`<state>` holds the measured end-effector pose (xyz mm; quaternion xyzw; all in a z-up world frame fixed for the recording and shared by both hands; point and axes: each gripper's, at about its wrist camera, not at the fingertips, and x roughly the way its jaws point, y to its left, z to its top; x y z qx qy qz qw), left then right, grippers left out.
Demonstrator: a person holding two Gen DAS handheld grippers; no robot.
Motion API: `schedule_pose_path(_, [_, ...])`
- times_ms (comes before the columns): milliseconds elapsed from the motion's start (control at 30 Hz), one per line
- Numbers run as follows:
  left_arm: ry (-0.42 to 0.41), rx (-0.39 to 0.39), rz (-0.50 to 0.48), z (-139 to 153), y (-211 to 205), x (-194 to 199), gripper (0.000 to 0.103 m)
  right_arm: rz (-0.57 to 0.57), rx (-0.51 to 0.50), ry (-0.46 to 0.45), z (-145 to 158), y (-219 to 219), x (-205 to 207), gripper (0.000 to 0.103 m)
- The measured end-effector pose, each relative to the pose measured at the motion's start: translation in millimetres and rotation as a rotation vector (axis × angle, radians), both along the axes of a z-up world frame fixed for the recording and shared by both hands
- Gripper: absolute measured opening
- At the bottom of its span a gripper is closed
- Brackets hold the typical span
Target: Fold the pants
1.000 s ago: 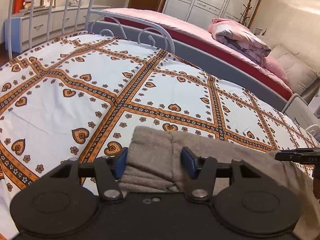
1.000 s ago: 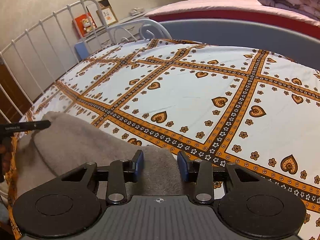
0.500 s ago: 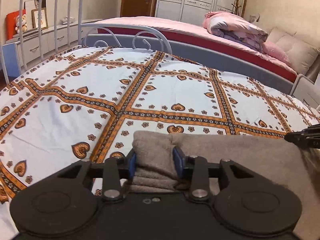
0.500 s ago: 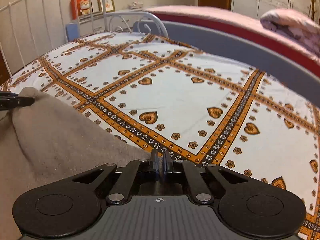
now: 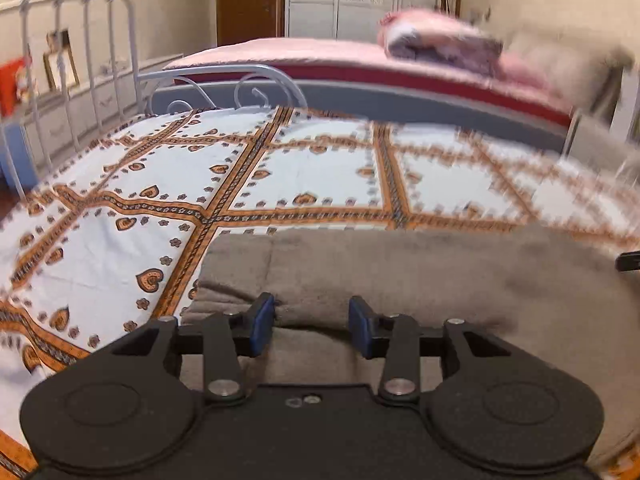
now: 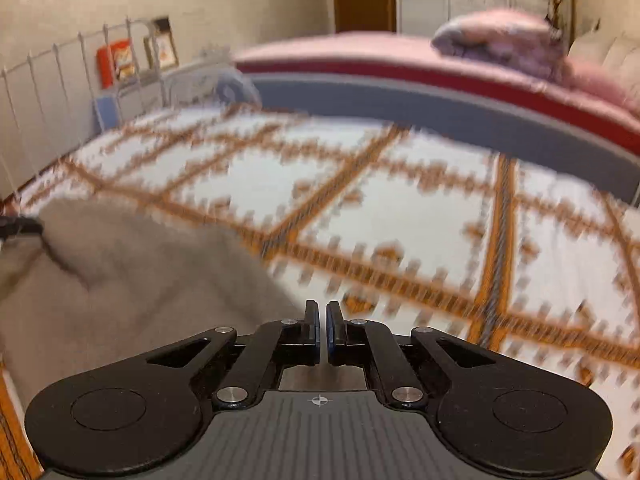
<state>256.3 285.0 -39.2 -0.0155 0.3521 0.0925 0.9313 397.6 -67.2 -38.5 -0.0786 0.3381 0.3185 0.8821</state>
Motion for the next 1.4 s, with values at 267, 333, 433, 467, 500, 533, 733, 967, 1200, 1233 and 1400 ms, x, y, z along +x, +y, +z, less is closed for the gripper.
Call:
schedule_pose_path(267, [-0.052,0.009,0.026,11,-6,-19,0.05,-0.303,0.06,0.009,-2,-104,1,0.005])
schedule_pose_path(333, [-0.077,0.017,0.021,16,-11,-23,0.064,-0.362,0.096,-0.011,15,-158,-15,0.006])
schedule_pose_path(433, [-0.063,-0.011,0.002,16,-19,-22,0.063,-0.575,0.208,0.031,30,-260,-39,0.01])
schedule_pose_path(467, [-0.052,-0.014,-0.005,15,-23,-21,0.063,-0.658,0.275,0.063,33,-297,-50,0.027])
schedule_pose_path(500, [-0.042,-0.013,-0.01,14,-27,-20,0.063,-0.736,0.329,0.079,33,-330,-64,0.055])
schedule_pose_path(533, [-0.036,-0.015,-0.016,14,-30,-20,0.063,-0.808,0.37,0.08,34,-359,-81,0.07])
schedule_pose_path(733, [-0.005,-0.005,-0.039,8,-50,-14,0.068,-0.98,0.5,0.171,15,-454,-164,0.064])
schedule_pose_path(967, [0.032,-0.021,-0.002,3,-55,-15,0.068,-0.956,0.509,0.259,-2,-460,-170,0.045])
schedule_pose_path(1200, [0.093,-0.003,-0.001,-5,-56,-21,0.077,-0.921,0.427,0.31,-21,-446,-142,0.031])
schedule_pose_path(1233, [0.123,0.007,-0.006,-10,-57,-20,0.077,-0.924,0.401,0.285,-18,-443,-143,0.024])
schedule_pose_path(1400, [0.147,0.042,-0.038,-15,-62,-22,0.08,-0.915,0.379,0.247,-13,-441,-147,0.016])
